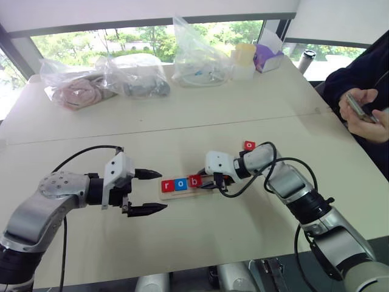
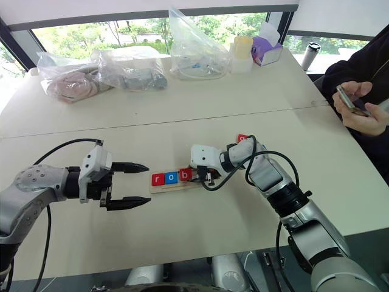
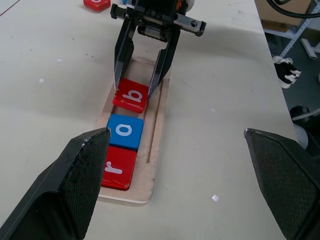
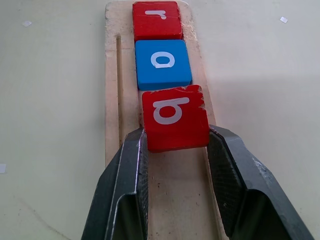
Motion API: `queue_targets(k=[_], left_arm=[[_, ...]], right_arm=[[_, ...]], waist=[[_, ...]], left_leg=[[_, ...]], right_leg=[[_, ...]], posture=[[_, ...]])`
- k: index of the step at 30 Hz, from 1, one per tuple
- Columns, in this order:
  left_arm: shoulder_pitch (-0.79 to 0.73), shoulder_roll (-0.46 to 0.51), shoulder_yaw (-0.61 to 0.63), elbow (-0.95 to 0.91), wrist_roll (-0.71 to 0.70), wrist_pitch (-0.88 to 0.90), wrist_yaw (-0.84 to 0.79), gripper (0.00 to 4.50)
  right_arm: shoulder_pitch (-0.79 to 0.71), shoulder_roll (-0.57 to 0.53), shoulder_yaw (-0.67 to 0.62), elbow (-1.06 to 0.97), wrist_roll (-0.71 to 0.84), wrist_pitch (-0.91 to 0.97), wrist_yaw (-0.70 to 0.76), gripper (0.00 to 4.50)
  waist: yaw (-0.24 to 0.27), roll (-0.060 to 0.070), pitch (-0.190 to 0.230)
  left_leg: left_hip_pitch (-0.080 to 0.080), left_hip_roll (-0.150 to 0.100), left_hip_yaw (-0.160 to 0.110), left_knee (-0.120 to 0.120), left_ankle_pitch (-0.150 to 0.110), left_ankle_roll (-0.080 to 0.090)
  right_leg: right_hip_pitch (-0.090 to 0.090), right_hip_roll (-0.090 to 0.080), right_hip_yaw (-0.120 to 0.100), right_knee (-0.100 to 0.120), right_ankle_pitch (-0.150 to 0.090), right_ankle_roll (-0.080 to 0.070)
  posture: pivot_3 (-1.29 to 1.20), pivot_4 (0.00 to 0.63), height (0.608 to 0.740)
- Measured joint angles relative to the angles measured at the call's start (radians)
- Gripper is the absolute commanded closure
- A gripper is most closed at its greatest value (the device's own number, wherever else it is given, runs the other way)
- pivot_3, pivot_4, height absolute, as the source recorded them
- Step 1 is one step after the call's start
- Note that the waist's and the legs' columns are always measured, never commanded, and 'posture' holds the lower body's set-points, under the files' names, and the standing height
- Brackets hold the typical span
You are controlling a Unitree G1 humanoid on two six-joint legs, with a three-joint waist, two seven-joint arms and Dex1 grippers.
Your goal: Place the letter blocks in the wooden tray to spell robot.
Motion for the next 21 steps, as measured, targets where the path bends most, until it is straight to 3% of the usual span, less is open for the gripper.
queue_targets(k=[5, 11, 12, 21], left_arm=[[-0.001, -0.004, 0.000, 0.000, 0.002, 0.000, 0.000, 0.00], [-0.007, -0.006, -0.001, 0.000, 0.003, 0.000, 0.001, 0.00], [-0.008, -0.006, -0.001, 0.000, 0.004, 0.000, 0.001, 0.00], [-0.014, -0.016, -0.015, 0.000, 0.005, 0.000, 0.015, 0.00]], right_arm=[[0.000, 0.006, 0.000, 0.000, 0.000, 0.005, 0.004, 3.40], [0.000, 0.013, 0.000, -0.005, 0.002, 0.019, 0.017, 0.37], [0.000, 0.015, 0.000, -0.005, 0.001, 0.021, 0.019, 0.03], [-0.003, 0.022, -0.003, -0.005, 0.000, 0.024, 0.010, 0.03]], waist=[[0.000, 0.000, 0.000], [0.000, 0.000, 0.000], [0.000, 0.000, 0.000], [0.000, 0.000, 0.000]], left_leg=[[0.000, 0.000, 0.000, 0.000, 0.000, 0.000], [0.000, 0.000, 0.000, 0.000, 0.000, 0.000], [0.000, 0.000, 0.000, 0.000, 0.000, 0.000], [0.000, 0.000, 0.000, 0.000, 0.000, 0.000]], right_leg=[[0.000, 0.000, 0.000, 0.000, 0.000, 0.000], [0.000, 0.000, 0.000, 0.000, 0.000, 0.000], [0.000, 0.000, 0.000, 0.000, 0.000, 0.000], [0.000, 0.000, 0.000, 0.000, 0.000, 0.000]], posture=[[0.00, 0.150, 0.740], [0.00, 0.150, 0.740], [0.00, 0.150, 0.740], [0.00, 0.150, 0.740]])
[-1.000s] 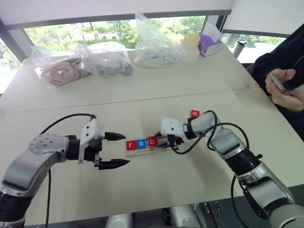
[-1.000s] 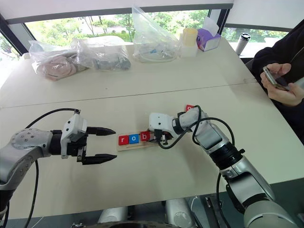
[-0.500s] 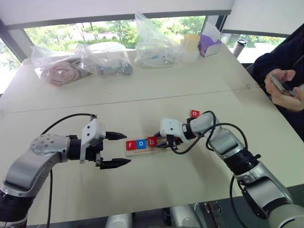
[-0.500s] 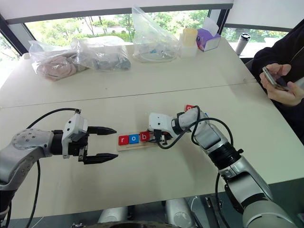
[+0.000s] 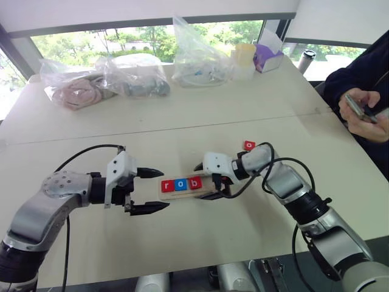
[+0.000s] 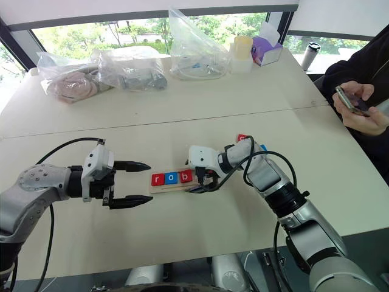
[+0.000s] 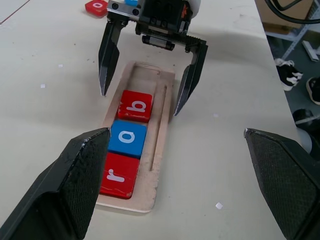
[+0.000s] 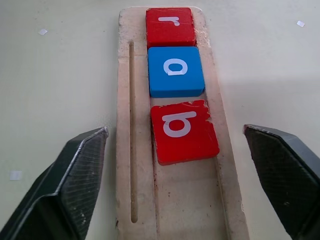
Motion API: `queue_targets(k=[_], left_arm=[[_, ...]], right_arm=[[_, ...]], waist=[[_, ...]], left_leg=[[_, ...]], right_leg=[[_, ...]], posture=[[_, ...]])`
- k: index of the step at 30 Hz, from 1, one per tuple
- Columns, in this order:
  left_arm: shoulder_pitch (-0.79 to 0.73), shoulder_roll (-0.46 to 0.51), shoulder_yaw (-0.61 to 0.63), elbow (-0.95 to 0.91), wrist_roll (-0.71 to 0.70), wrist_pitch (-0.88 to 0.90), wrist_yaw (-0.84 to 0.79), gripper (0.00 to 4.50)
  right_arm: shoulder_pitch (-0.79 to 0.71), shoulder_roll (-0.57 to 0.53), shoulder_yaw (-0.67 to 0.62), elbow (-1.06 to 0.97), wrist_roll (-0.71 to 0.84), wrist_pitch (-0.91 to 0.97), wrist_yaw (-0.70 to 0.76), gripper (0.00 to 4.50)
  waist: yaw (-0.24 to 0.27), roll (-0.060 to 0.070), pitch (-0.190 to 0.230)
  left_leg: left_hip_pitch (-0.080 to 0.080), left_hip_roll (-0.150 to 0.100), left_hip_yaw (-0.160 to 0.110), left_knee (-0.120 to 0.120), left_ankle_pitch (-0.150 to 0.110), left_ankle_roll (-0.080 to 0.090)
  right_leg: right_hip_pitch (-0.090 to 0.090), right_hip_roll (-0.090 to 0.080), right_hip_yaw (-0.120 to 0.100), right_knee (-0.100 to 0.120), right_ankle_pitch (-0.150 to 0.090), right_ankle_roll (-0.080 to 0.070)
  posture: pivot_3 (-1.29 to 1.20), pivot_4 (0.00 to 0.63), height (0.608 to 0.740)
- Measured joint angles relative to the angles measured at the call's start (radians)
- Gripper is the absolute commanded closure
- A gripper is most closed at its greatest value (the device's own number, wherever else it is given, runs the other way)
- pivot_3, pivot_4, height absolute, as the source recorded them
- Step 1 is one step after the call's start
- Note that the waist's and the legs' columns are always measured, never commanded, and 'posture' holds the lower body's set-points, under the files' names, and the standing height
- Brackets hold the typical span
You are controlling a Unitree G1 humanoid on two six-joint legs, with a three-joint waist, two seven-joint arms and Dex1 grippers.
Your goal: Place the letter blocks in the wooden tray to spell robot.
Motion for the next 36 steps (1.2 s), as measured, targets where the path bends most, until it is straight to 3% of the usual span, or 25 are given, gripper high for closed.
queue_targets(k=[17, 28, 36], left_arm=[[-0.014, 0.001, -0.015, 0.015, 0.000, -0.001, -0.012, 0.00], [-0.034, 0.001, -0.019, 0.030, 0.005, -0.005, -0.018, 0.00], [-0.024, 0.000, -0.019, 0.025, 0.005, -0.005, -0.005, 0.00]], right_arm=[[0.049, -0.111, -0.130, -0.090, -0.004, -0.003, -0.108, 0.03], [0.100, -0.091, -0.064, -0.110, -0.079, -0.080, -0.167, 0.03], [0.099, -0.013, -0.048, -0.103, -0.097, -0.095, -0.217, 0.03]], waist=[[-0.001, 0.000, 0.000], [0.000, 0.000, 0.000], [0.001, 0.000, 0.000]], left_leg=[[0.000, 0.000, 0.000, 0.000, 0.000, 0.000], [0.000, 0.000, 0.000, 0.000, 0.000, 0.000], [0.000, 0.000, 0.000, 0.000, 0.000, 0.000]], right_leg=[[0.000, 0.000, 0.000, 0.000, 0.000, 0.000], [0.000, 0.001, 0.000, 0.000, 0.000, 0.000], [0.000, 0.000, 0.000, 0.001, 0.000, 0.000]], posture=[[0.00, 0.150, 0.740], [0.00, 0.150, 0.740], [0.00, 0.150, 0.740]])
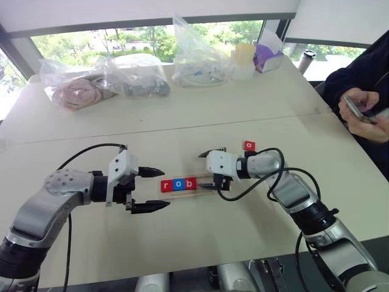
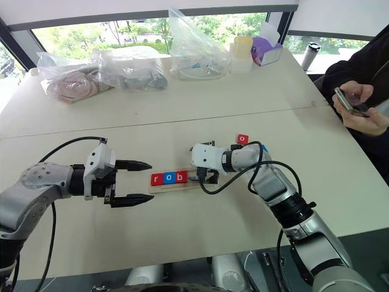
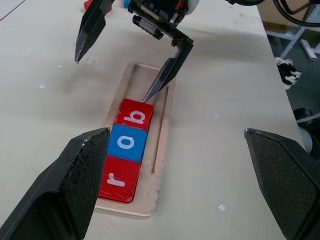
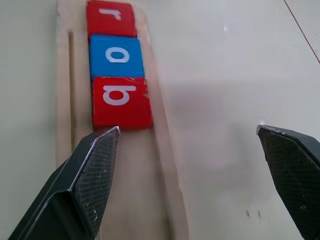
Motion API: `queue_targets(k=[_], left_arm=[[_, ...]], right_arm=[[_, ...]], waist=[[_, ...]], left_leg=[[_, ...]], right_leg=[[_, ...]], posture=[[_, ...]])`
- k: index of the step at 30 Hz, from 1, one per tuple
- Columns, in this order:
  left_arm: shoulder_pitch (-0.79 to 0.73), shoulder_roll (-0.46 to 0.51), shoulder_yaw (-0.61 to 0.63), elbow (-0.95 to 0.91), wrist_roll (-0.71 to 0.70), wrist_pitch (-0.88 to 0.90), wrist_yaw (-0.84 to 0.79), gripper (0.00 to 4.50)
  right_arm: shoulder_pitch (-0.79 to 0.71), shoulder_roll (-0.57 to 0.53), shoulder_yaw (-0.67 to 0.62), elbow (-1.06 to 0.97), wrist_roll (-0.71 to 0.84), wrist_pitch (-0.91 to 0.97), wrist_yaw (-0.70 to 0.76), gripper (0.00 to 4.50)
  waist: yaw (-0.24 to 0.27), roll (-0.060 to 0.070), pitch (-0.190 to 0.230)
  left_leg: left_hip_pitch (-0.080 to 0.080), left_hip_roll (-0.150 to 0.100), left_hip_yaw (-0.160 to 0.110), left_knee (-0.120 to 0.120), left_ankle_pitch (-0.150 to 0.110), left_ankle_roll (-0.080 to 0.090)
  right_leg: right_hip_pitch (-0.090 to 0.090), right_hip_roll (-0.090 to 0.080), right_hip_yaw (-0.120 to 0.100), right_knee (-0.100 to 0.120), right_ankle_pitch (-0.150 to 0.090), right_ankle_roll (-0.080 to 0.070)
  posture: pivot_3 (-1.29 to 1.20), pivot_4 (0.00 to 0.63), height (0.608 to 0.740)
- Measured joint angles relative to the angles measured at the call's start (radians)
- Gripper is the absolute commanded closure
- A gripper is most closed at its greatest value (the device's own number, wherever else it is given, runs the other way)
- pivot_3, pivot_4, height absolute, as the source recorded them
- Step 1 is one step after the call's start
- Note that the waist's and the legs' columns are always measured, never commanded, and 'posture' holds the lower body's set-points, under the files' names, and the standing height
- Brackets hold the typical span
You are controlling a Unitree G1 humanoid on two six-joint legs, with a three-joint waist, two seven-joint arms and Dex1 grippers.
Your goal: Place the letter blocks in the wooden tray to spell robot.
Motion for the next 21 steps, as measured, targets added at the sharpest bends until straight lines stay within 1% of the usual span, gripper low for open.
queue_targets(k=[6, 10, 14, 17, 19, 21], left_arm=[[-0.001, -0.001, 0.000, 0.000, 0.000, 0.000, 0.006, 0.00], [-0.003, -0.010, -0.004, 0.000, 0.001, -0.004, 0.007, 0.00], [-0.010, -0.015, -0.008, 0.001, 0.004, -0.007, 0.007, 0.00], [-0.016, -0.022, -0.020, 0.004, 0.012, -0.009, 0.007, 0.00], [-0.021, -0.030, -0.033, 0.005, 0.015, -0.011, 0.006, 0.00], [-0.022, -0.032, -0.036, 0.006, 0.017, -0.012, 0.006, 0.00]], right_arm=[[-0.006, -0.002, 0.003, -0.001, -0.009, -0.002, 0.003, 0.03], [-0.014, -0.060, -0.012, -0.017, -0.017, -0.002, 0.016, 0.03], [-0.013, -0.129, -0.082, -0.079, 0.000, 0.038, 0.027, 0.03], [-0.001, -0.131, -0.159, -0.109, 0.007, 0.120, -0.021, 0.03], [0.014, -0.101, -0.215, -0.127, 0.018, 0.221, -0.089, 0.03], [0.027, -0.077, -0.239, -0.143, 0.017, 0.305, -0.154, 0.03]], waist=[[0.001, 0.000, 0.000], [0.001, 0.000, 0.000], [0.002, 0.000, 0.000], [0.000, 0.000, 0.000], [-0.001, 0.000, 0.000], [-0.001, 0.000, 0.000]], left_leg=[[0.000, 0.000, 0.000, 0.000, 0.000, 0.000], [0.000, 0.000, 0.000, 0.000, 0.000, 0.000], [0.000, 0.000, 0.000, 0.000, 0.000, 0.000], [0.000, 0.000, 0.000, 0.000, 0.000, 0.000], [0.000, 0.000, 0.000, 0.000, 0.000, 0.000], [0.000, 0.000, 0.000, 0.000, 0.000, 0.000]], right_leg=[[0.000, 0.000, 0.000, 0.000, 0.000, 0.000], [0.000, 0.000, 0.000, 0.000, 0.000, 0.000], [0.000, 0.000, 0.000, 0.000, 0.000, 0.000], [0.000, 0.000, 0.000, 0.000, 0.000, 0.000], [0.000, 0.000, 0.000, 0.000, 0.000, 0.000], [0.000, 0.000, 0.001, 0.001, 0.000, 0.000]], posture=[[0.00, 0.150, 0.740], [0.00, 0.150, 0.740], [0.00, 0.150, 0.740], [0.00, 0.150, 0.740], [0.00, 0.150, 0.740], [0.00, 0.150, 0.740]])
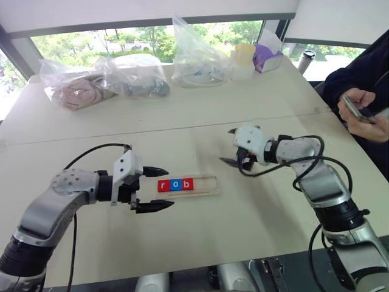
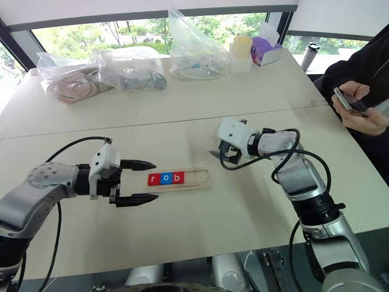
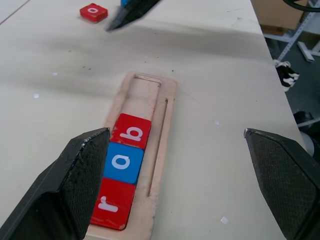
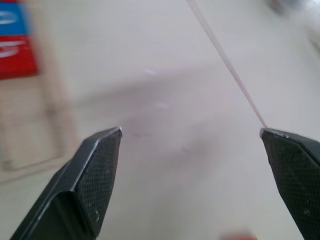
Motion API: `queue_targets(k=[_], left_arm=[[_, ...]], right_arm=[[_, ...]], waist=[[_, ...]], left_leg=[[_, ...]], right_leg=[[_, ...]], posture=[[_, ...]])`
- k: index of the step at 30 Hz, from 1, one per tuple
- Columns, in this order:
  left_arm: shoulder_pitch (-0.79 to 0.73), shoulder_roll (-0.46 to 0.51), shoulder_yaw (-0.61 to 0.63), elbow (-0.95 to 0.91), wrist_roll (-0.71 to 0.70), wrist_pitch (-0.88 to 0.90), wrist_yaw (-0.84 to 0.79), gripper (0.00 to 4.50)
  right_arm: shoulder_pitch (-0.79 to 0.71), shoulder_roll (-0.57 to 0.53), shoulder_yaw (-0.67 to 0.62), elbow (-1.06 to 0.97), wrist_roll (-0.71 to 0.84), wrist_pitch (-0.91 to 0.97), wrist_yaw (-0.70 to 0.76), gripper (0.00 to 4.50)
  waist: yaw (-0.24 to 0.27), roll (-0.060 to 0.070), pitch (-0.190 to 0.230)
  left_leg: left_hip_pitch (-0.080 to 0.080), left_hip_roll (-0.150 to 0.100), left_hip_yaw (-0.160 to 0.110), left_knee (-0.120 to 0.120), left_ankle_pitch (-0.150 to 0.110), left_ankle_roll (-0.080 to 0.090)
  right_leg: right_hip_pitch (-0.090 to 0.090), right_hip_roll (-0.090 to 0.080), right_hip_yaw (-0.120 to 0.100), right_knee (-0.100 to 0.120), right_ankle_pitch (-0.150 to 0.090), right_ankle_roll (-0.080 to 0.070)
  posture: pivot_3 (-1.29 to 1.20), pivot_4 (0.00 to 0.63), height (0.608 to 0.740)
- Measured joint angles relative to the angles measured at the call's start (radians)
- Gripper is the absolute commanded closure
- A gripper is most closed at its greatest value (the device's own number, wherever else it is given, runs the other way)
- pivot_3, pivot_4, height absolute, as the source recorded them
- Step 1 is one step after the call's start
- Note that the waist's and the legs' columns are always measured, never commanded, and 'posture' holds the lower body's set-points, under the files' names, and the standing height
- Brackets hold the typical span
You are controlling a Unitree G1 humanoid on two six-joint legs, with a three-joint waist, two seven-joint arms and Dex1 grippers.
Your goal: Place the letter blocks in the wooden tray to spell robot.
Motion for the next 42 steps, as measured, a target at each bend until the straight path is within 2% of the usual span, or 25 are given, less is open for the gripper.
queue_targets(k=[3, 7, 10, 14, 24, 26, 28, 32, 39, 42], left_arm=[[-0.004, -0.003, -0.003, 0.008, 0.001, -0.002, 0.000, 0.00], [-0.018, -0.011, -0.009, 0.011, 0.009, -0.004, -0.001, 0.00], [-0.021, -0.015, -0.009, 0.016, 0.013, -0.005, -0.004, 0.00], [-0.032, -0.017, -0.011, 0.027, 0.021, -0.005, -0.009, 0.00], [-0.037, -0.025, -0.019, 0.028, 0.023, -0.005, -0.005, 0.00], [-0.036, -0.025, -0.019, 0.028, 0.023, -0.005, 0.001, 0.00], [-0.032, -0.025, -0.019, 0.028, 0.023, -0.005, 0.003, 0.00], [-0.030, -0.026, -0.019, 0.027, 0.023, -0.005, 0.007, 0.00], [-0.031, -0.036, -0.019, 0.027, 0.023, -0.005, 0.012, 0.00], [-0.033, -0.038, -0.022, 0.027, 0.024, -0.006, 0.010, 0.00]], right_arm=[[0.017, 0.083, -0.051, -0.020, -0.023, 0.147, -0.141, 0.03], [0.023, 0.302, -0.204, -0.025, -0.043, 0.374, -0.420, 0.03], [0.015, 0.390, -0.283, -0.010, -0.048, 0.447, -0.554, 0.03], [-0.012, 0.447, -0.347, 0.040, -0.033, 0.480, -0.654, 0.03], [-0.062, 0.521, -0.395, 0.142, 0.048, 0.490, -0.749, 0.03], [-0.067, 0.536, -0.407, 0.142, 0.059, 0.500, -0.768, 0.55], [-0.068, 0.547, -0.411, 0.133, 0.062, 0.518, -0.783, 1.37], [-0.062, 0.578, -0.409, 0.090, 0.064, 0.570, -0.803, 3.33], [-0.035, 0.602, -0.351, -0.021, 0.084, 0.695, -0.805, 3.31], [0.009, 0.572, -0.314, -0.171, 0.121, 0.849, -0.764, 3.31]], waist=[[0.000, 0.000, 0.000], [0.001, 0.000, 0.000], [0.001, 0.000, 0.000], [0.000, 0.000, 0.000], [-0.003, 0.001, 0.000], [-0.002, 0.001, 0.000], [-0.003, 0.000, -0.001], [-0.005, 0.001, -0.001], [-0.004, 0.001, -0.001], [-0.001, 0.001, -0.001]], left_leg=[[0.000, 0.000, 0.000, 0.000, 0.000, 0.000], [0.000, 0.000, -0.001, -0.001, 0.003, -0.005], [0.000, 0.000, -0.001, -0.001, 0.003, -0.005], [0.000, -0.001, 0.000, -0.001, 0.003, -0.005], [0.000, 0.000, 0.000, -0.002, 0.003, -0.005], [0.000, 0.000, 0.000, -0.002, 0.003, -0.005], [0.000, 0.000, 0.000, -0.002, 0.003, -0.005], [0.000, 0.000, -0.001, -0.003, 0.003, -0.005], [0.000, 0.000, -0.001, -0.003, 0.003, -0.004], [-0.001, 0.000, -0.001, -0.003, 0.003, -0.004]], right_leg=[[0.000, 0.000, 0.000, 0.000, 0.000, 0.000], [0.000, 0.000, 0.000, 0.000, 0.000, 0.000], [0.000, 0.000, 0.000, 0.000, 0.000, 0.000], [0.000, 0.000, 0.000, 0.000, 0.000, 0.000], [-0.001, 0.000, 0.000, 0.000, 0.000, 0.000], [-0.001, 0.000, 0.000, 0.000, 0.000, 0.000], [-0.001, 0.000, 0.000, 0.000, 0.000, 0.000], [-0.001, 0.000, 0.000, 0.000, 0.000, 0.000], [-0.001, 0.000, 0.000, 0.000, 0.000, 0.000], [-0.002, 0.000, -0.001, 0.000, 0.000, 0.000]], posture=[[0.00, 0.150, 0.740], [0.00, 0.150, 0.740], [0.00, 0.150, 0.740], [0.00, 0.150, 0.740], [0.00, 0.150, 0.740], [0.00, 0.150, 0.740], [0.00, 0.150, 0.740], [0.00, 0.150, 0.740], [0.00, 0.150, 0.740], [0.00, 0.150, 0.740]])
